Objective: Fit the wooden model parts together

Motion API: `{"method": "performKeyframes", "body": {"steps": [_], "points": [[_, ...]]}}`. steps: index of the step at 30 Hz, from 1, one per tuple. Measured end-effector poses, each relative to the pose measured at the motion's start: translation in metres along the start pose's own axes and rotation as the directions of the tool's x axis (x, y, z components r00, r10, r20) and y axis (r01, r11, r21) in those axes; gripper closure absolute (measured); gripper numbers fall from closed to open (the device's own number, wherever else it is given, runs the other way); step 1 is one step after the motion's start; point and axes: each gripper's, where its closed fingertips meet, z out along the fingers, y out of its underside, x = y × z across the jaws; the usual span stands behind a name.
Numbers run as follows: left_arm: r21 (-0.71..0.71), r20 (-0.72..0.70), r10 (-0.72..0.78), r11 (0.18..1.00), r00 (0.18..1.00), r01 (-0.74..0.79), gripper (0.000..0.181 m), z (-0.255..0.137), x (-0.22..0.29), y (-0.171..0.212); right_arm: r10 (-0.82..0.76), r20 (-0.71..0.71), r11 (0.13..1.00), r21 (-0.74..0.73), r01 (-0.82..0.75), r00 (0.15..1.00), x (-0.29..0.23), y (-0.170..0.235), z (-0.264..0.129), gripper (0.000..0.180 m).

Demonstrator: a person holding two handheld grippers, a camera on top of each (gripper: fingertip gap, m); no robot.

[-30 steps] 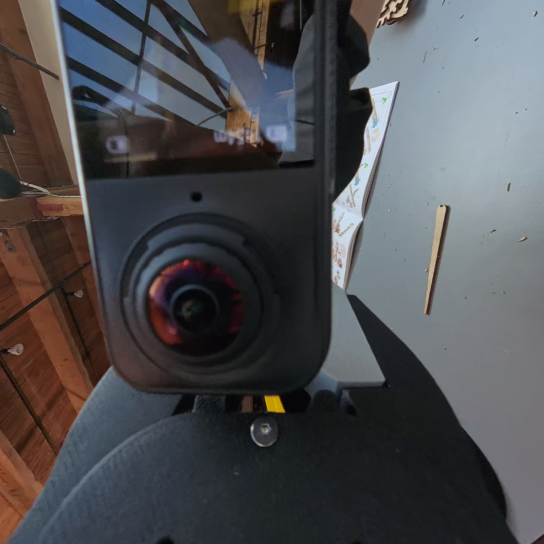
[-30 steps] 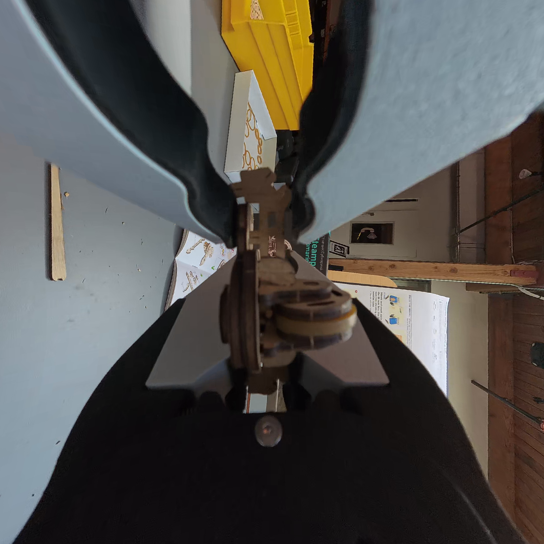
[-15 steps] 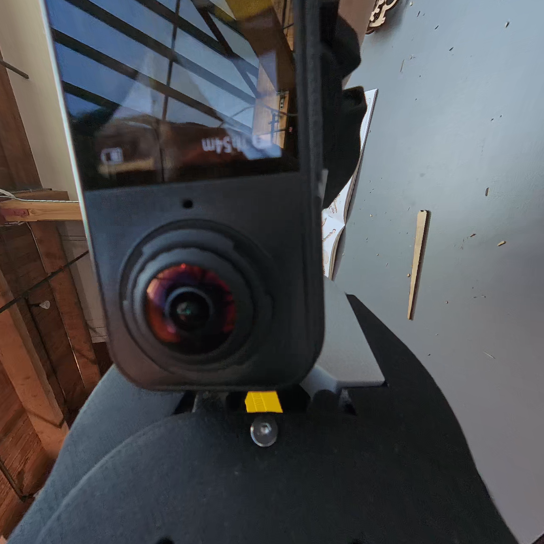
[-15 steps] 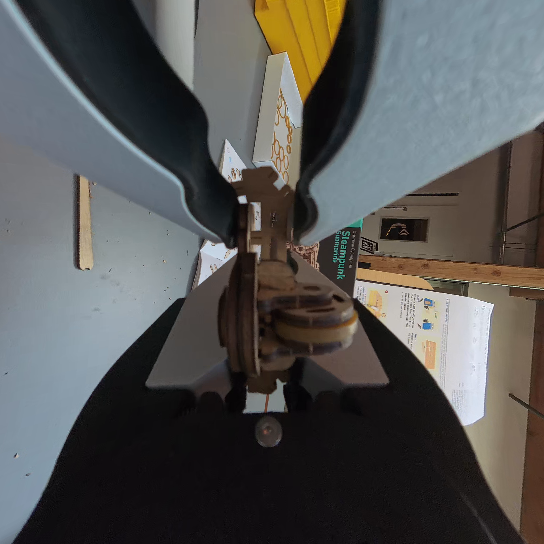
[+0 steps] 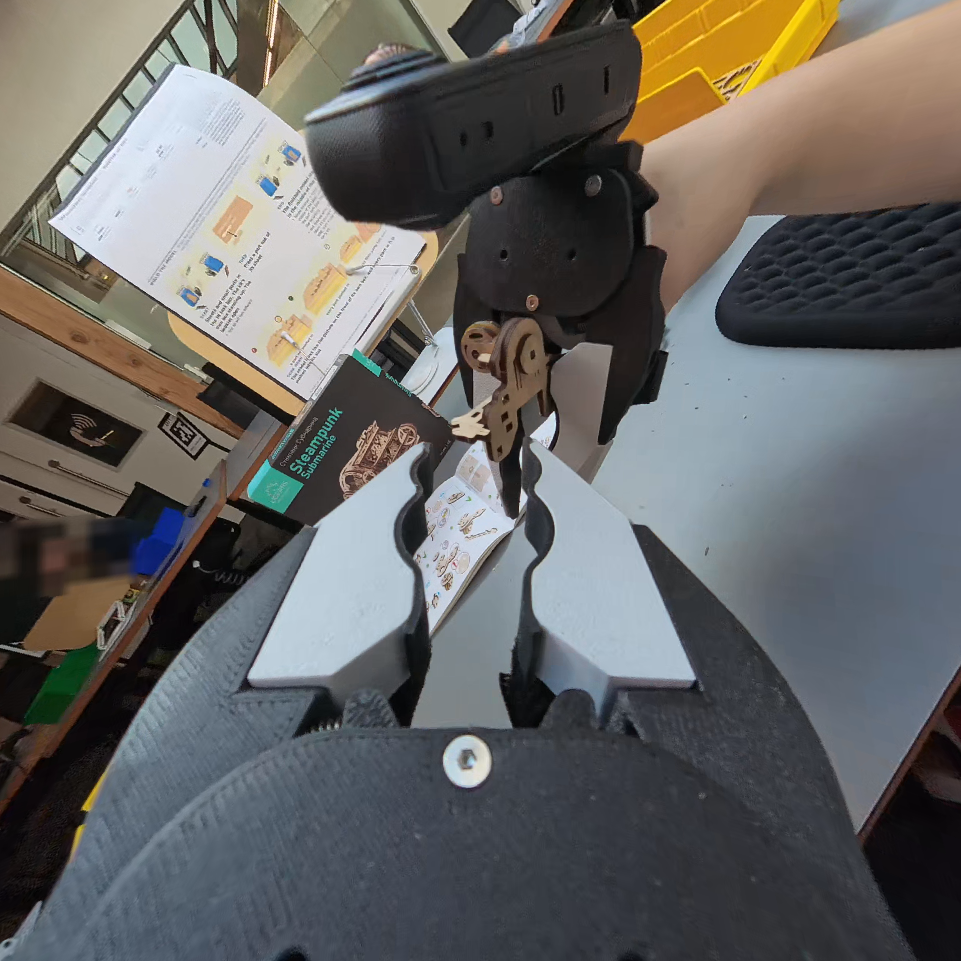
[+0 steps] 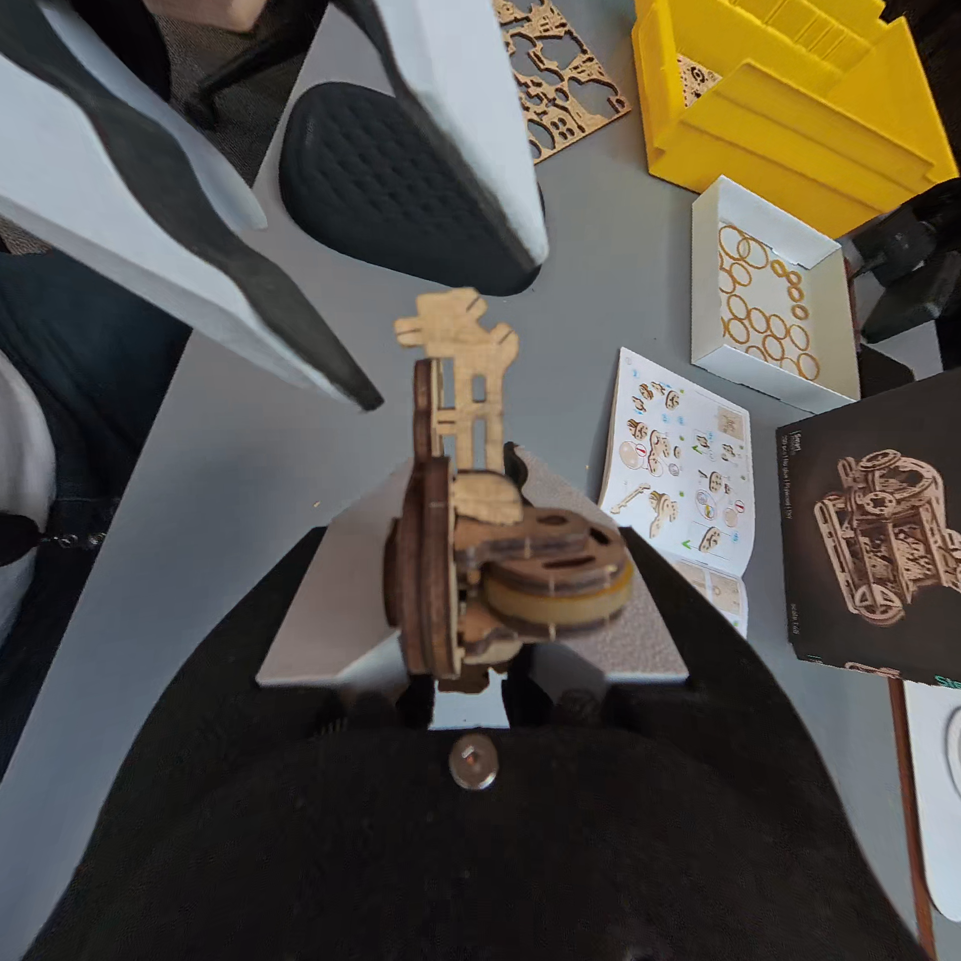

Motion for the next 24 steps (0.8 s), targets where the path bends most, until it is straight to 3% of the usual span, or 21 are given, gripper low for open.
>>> {"method": "performKeyframes", "body": {"steps": [8, 14, 21, 24], "points": [[0.124, -0.166, -0.208, 0.965, 0.964, 0.229, 0.157, 0.005, 0.005, -0.004, 0.091, 0.152, 0.991, 0.08, -0.104, 0.984, -0.019, -0.016, -0.008, 0.156], [0.159, -0.369, -0.374, 0.877, 0.851, 0.454, 0.173, 0.001, 0.01, -0.012, 0.189, 0.29, 0.973, 0.075, -0.219, 0.938, -0.033, -0.019, -0.009, 0.156], [0.16, -0.423, -0.506, 0.774, 0.751, 0.612, 0.176, 0.002, 0.005, -0.012, 0.29, 0.395, 0.935, 0.077, -0.346, 0.872, -0.04, -0.025, -0.008, 0.156], [0.141, -0.484, -0.561, 0.707, 0.671, 0.693, 0.177, 0.001, 0.005, -0.013, 0.29, 0.426, 0.928, 0.094, -0.361, 0.857, -0.042, -0.029, -0.009, 0.155]]}}
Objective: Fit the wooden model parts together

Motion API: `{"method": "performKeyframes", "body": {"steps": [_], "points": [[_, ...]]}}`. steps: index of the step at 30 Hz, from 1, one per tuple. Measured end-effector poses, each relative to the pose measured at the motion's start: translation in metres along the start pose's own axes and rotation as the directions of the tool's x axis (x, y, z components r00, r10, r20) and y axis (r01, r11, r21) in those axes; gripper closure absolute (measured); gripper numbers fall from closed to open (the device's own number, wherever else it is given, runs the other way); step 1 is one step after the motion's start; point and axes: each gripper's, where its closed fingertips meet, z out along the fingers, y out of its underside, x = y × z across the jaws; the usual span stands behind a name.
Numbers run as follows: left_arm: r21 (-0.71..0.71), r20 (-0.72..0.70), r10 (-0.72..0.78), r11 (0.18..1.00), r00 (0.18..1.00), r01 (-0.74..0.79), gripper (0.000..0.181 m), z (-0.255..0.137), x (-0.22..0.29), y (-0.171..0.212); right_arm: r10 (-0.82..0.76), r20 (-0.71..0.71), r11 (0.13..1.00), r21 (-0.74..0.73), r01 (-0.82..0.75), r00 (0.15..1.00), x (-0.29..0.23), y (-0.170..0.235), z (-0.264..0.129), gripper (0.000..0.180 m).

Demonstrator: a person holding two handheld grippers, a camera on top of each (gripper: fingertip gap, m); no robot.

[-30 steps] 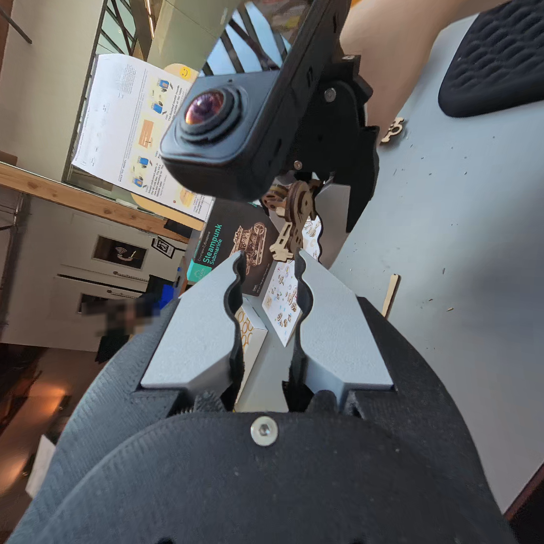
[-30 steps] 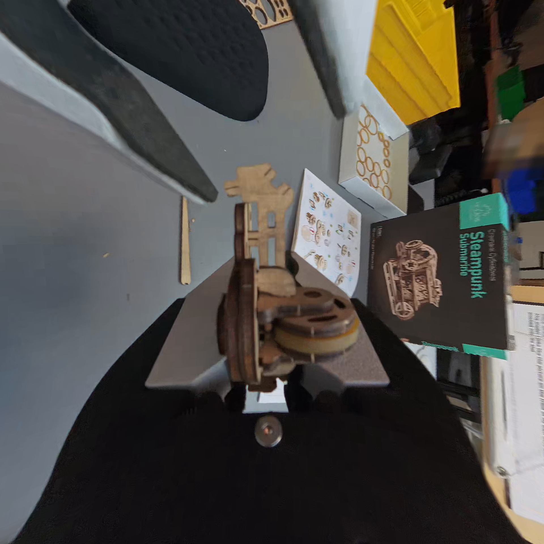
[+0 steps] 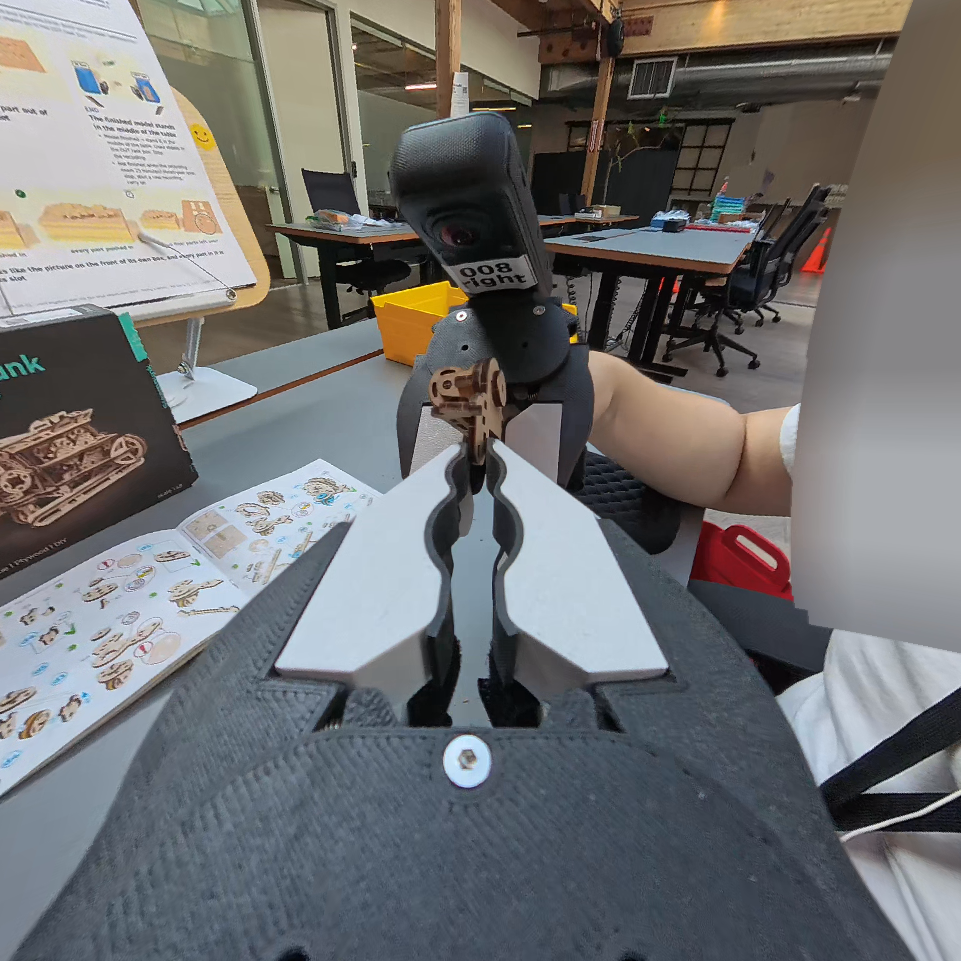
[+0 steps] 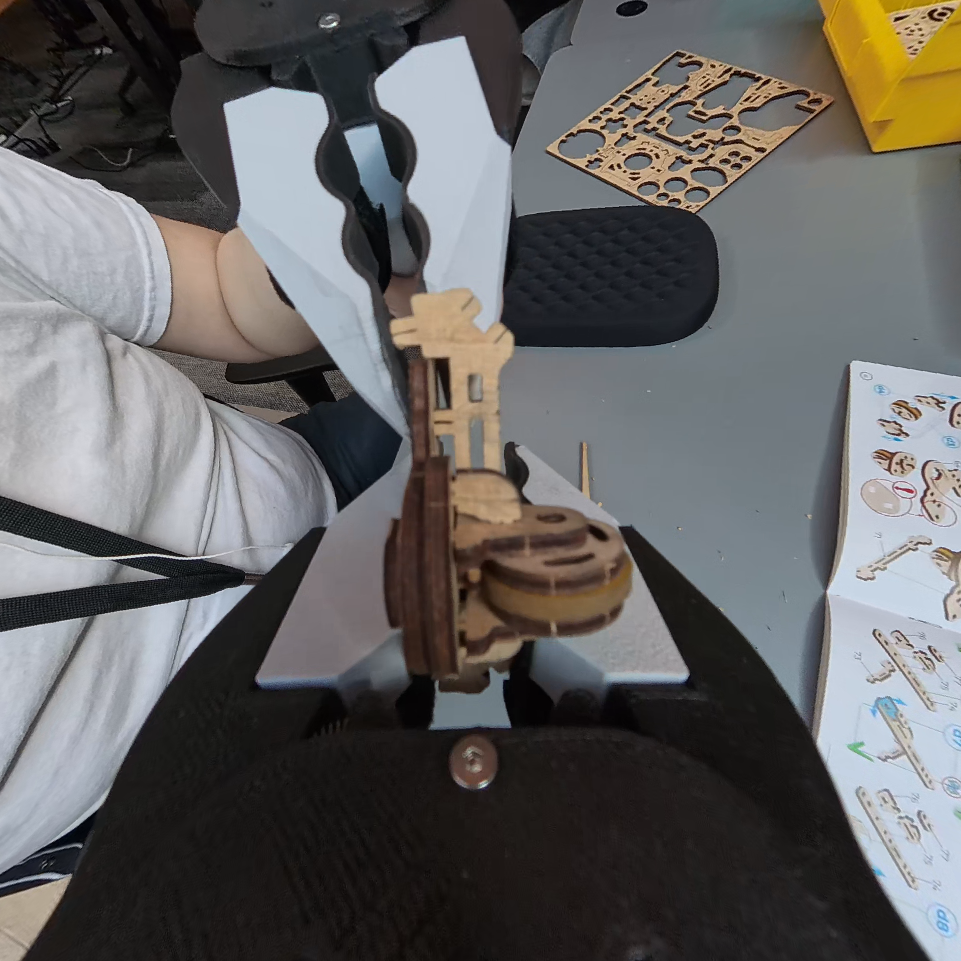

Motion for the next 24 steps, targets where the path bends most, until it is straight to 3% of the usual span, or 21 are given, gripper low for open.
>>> {"method": "performKeyframes", "body": {"steps": [4, 10, 17, 20, 24], "points": [[0.029, -0.093, -0.152, 0.987, 0.984, 0.156, 0.181, -0.003, 0.003, -0.003, -0.014, 0.015, 0.999, 0.03, 0.013, 1.0, -0.002, -0.005, 0.001, 0.153], [0.042, -0.104, -0.198, 0.978, 0.975, 0.203, 0.181, -0.003, 0.0, -0.003, -0.036, -0.016, 0.996, 0.086, 0.037, 0.999, 0.007, -0.013, -0.003, 0.123], [0.078, -0.05, -0.219, 0.972, 0.975, 0.222, 0.181, -0.009, -0.014, -0.005, -0.01, 0.036, 0.982, 0.191, 0.003, 0.999, 0.007, -0.027, -0.015, 0.114], [0.103, -0.015, -0.257, 0.961, 0.966, 0.257, 0.181, -0.017, -0.024, -0.006, -0.06, -0.007, 0.966, 0.251, 0.06, 0.998, 0.012, -0.036, -0.023, 0.118], [0.15, -0.019, -0.302, 0.942, 0.953, 0.301, 0.181, -0.026, -0.031, -0.008, -0.008, 0.017, 0.926, 0.377, 0.001, 1.0, 0.02, -0.05, -0.045, 0.153]]}}
